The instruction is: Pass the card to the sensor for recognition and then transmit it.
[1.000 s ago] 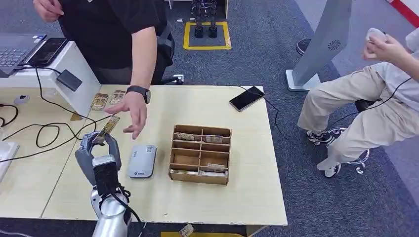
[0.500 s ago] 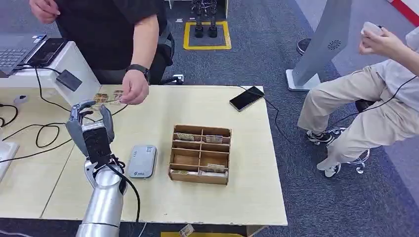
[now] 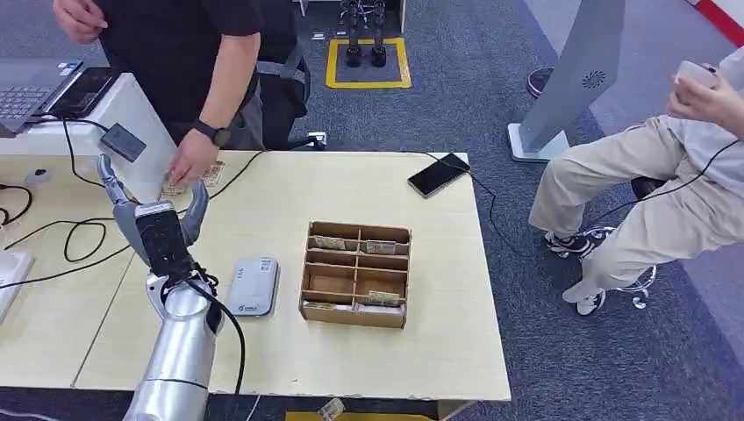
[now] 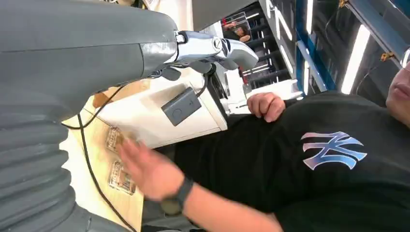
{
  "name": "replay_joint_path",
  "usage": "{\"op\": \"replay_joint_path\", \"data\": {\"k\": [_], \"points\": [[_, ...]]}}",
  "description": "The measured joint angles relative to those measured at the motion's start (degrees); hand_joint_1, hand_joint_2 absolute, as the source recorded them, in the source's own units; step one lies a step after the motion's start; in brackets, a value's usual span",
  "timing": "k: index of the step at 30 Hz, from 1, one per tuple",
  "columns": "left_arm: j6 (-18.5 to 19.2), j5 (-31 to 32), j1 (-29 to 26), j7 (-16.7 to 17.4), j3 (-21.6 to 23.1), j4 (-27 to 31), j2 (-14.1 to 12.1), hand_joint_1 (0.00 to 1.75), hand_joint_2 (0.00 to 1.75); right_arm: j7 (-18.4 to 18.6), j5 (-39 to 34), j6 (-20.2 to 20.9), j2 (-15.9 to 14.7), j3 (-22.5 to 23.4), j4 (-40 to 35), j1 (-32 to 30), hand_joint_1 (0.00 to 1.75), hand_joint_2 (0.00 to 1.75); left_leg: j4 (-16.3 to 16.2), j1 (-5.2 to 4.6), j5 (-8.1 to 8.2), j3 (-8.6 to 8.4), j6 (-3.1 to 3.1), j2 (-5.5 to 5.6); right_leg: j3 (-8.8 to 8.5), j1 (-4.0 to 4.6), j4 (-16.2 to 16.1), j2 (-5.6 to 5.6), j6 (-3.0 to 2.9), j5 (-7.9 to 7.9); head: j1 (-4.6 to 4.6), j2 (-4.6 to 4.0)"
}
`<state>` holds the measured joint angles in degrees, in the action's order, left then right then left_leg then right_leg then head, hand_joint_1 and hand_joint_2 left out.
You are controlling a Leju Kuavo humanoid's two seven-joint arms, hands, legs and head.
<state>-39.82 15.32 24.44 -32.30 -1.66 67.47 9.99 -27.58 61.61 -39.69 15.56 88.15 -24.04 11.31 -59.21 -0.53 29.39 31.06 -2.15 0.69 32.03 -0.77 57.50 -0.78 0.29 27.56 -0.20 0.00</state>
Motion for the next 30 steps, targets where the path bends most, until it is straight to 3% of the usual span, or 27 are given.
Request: {"op": "replay_joint_path", "data": {"k": [8, 14, 16, 18, 20, 25, 30], "points": [[-0.2, -0.5, 0.6, -0.4, -0.1, -0.3, -0.2, 0.0, 1.75, 0.4, 0.7, 0.0, 0.0, 0.0, -0.4, 0.2, 0.0, 1.75, 0.0, 0.01, 0.0, 0.01, 0.0, 0.0, 0.0, 0.0, 0.0, 0.0, 0.0, 0.0, 0.0, 0.0], [3.1, -5.4, -1.7, 2.3, -0.1, 0.8, -1.4, 0.0, 1.75, 0.5, -2.7, 0.0, 0.0, 0.0, -1.0, -0.3, 0.0, 1.75, 0.0, 0.01, 0.01, 0.01, 0.0, -0.02, 0.01, 0.0, 0.0, -0.01, 0.0, 0.01, 0.0, 0.0], [6.1, -9.7, -4.3, 3.0, -0.1, 3.1, -1.5, 0.0, 1.75, 0.2, -4.7, 0.0, 0.0, 0.0, -1.3, -0.6, 0.0, 1.75, 0.0, 0.01, 0.04, 0.01, -0.04, -0.01, 0.01, 0.0, 0.0, -0.02, 0.0, 0.03, 0.0, 0.0], [11.8, -16.8, -7.8, 3.5, -0.1, 6.3, -1.5, 0.0, 1.75, -0.2, -7.0, 0.0, 0.0, 0.0, -1.6, -1.1, 0.0, 1.75, 0.0, 0.0, 0.07, 0.01, -0.03, -0.02, 0.03, 0.0, 0.0, -0.04, 0.0, 0.06, 0.0, 0.0], [15.4, -19.5, -11.8, 3.1, 0.0, 10.0, -1.2, 0.0, 1.75, -0.5, -8.7, 0.0, 0.0, 0.0, -1.7, -1.8, 0.0, 1.75, 0.0, 0.0, 0.08, 0.06, -0.03, -0.03, 0.09, 0.0, 0.0, -0.07, 0.01, 0.06, 0.0, 0.0], [18.3, -18.5, -20.9, 2.1, 2.6, 19.6, -0.5, 0.0, 1.75, 0.1, -11.9, 0.0, 0.0, 0.0, -2.6, -2.7, 0.0, 1.75, 0.0, -0.02, 0.12, 0.13, -0.05, -0.02, 0.15, -0.01, 0.0, -0.05, 0.02, 0.07, 0.0, 0.0], [22.0, -15.8, -27.5, 2.5, 8.9, 25.9, -1.3, 0.0, 1.75, 0.5, -13.4, 0.0, 0.1, 0.0, -3.4, -3.1, 0.0, 1.75, 0.0, -0.02, 0.12, 0.14, -0.05, -0.03, 0.15, -0.01, -0.1, -0.04, 0.02, 0.06, 0.0, 0.0]]}}
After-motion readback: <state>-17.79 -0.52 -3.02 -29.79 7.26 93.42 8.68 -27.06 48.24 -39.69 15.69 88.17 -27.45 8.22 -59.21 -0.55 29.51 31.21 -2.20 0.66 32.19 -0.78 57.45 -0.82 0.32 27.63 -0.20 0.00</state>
